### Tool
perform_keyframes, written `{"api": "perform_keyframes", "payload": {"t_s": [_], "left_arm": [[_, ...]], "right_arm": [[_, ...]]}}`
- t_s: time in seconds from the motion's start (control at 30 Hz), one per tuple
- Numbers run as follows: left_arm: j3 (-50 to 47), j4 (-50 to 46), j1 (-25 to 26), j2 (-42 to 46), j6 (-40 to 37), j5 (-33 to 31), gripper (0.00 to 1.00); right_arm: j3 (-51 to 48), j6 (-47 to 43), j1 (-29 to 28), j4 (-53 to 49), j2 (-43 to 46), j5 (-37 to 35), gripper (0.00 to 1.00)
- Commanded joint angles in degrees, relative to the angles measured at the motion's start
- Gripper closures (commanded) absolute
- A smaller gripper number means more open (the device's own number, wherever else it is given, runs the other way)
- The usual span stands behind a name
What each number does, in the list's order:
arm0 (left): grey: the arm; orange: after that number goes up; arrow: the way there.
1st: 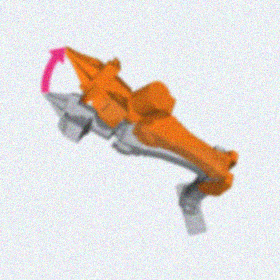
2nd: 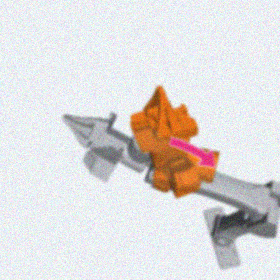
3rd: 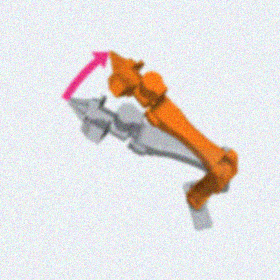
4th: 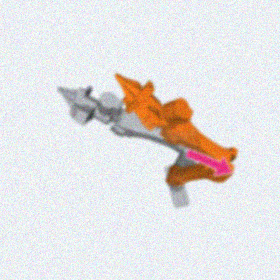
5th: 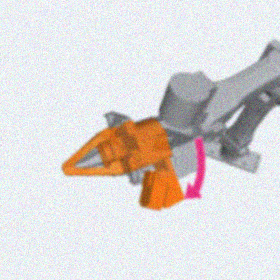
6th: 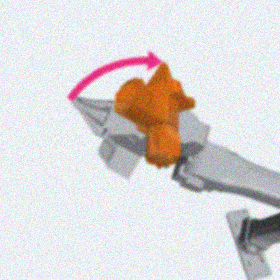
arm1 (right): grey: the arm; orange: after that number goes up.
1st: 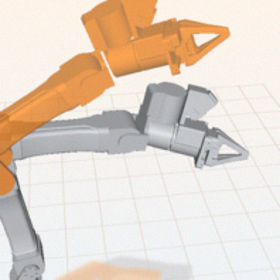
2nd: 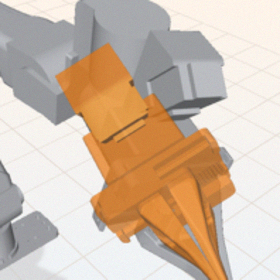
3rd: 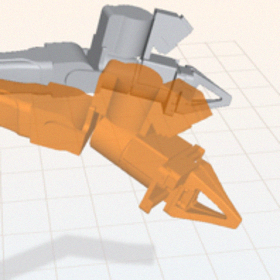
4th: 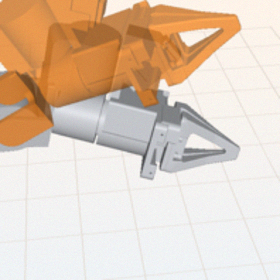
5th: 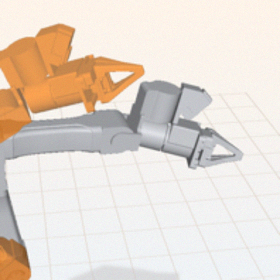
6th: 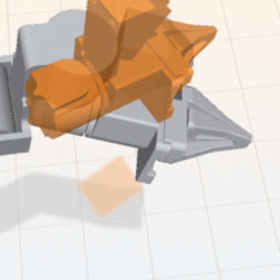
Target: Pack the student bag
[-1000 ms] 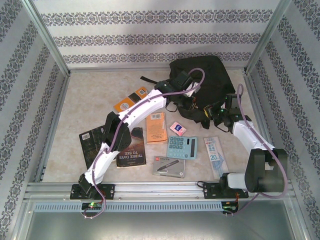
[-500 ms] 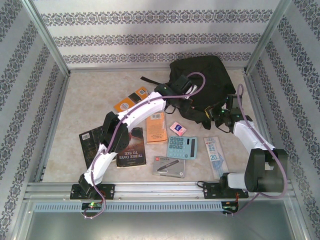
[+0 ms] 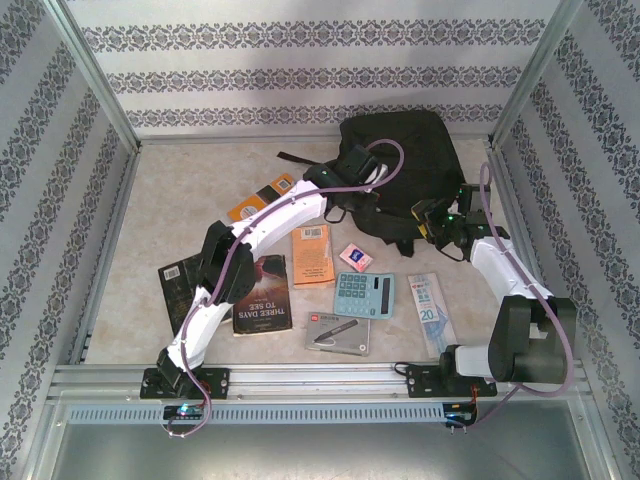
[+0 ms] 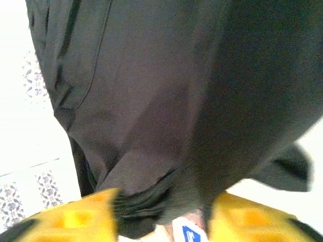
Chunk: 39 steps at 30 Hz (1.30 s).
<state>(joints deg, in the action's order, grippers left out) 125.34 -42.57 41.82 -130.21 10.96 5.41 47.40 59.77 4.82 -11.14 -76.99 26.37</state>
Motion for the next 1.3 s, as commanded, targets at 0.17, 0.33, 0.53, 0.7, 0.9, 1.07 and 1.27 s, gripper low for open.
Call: {"api": "perform_keyframes", "payload": {"t_s": [0.17, 0.33, 0.53, 0.7, 0.9, 1.07, 1.27], "left_arm": [[2.6, 1.2, 2.5, 3.6, -8.0, -4.6, 1.0], [5.8, 0.1, 3.7, 2.3, -7.5, -3.3, 1.0], [7.1, 0.8, 5.2, 2.7, -6.7, -0.1, 1.0], [5.9, 1.0, 5.8, 3.2, -6.4, 1.1, 1.0], [1.3, 3.8, 5.9, 5.6, -6.3, 1.1, 1.0], [1.9, 3.7, 5.7, 4.4, -7.3, -0.7, 1.0], [7.4, 2.1, 3.6, -0.1, -5.7, -3.3, 1.0]], "right_arm": [[1.9, 10.6, -1.6, -4.2, 3.3, 0.5, 0.45], [3.1, 15.5, -5.1, -4.3, 3.1, 0.7, 0.43], [1.0, 22.4, -7.6, -0.6, 1.9, 0.8, 0.45], [1.1, 21.7, -7.5, -0.5, 1.6, -2.2, 0.55], [1.9, 20.7, -6.7, 1.1, -2.2, -3.3, 0.61], [2.4, 19.7, -7.3, 1.3, -4.1, -3.8, 0.8], [1.6, 14.9, -7.1, -2.5, -2.6, -5.5, 1.0]]}}
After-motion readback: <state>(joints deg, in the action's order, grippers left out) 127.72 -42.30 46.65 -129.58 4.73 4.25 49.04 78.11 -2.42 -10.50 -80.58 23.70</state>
